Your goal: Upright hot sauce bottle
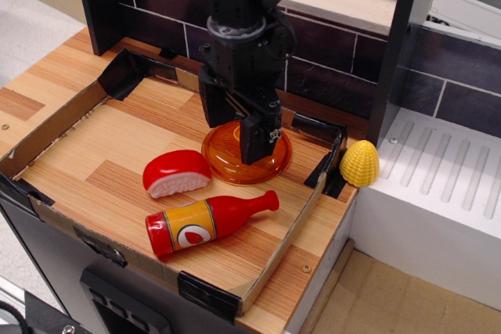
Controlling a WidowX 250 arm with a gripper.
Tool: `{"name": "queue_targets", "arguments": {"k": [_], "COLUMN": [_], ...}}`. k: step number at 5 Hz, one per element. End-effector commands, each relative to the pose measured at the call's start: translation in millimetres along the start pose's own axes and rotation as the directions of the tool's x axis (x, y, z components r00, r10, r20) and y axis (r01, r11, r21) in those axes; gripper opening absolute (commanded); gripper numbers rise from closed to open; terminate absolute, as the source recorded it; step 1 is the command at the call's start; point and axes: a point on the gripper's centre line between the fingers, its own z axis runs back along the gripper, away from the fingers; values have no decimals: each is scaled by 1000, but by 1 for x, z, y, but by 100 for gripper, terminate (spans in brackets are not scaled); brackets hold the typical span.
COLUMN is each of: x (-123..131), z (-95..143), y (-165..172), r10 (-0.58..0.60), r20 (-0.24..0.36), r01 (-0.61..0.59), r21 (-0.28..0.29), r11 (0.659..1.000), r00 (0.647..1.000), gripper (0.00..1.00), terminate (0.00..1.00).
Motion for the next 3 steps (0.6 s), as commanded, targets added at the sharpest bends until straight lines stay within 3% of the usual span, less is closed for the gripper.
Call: {"name": "queue_targets", "arguments": {"k": [1, 3], "x": [-11, -11], "z": [3, -16], "y": [-15, -21], "r10": [-29, -47], "r20": [34, 12], "r01": [27, 45], "r21": [62, 88], "r11": [998, 995], "r00": [999, 999], "gripper": [100, 100], "terminate": [0, 0]}}
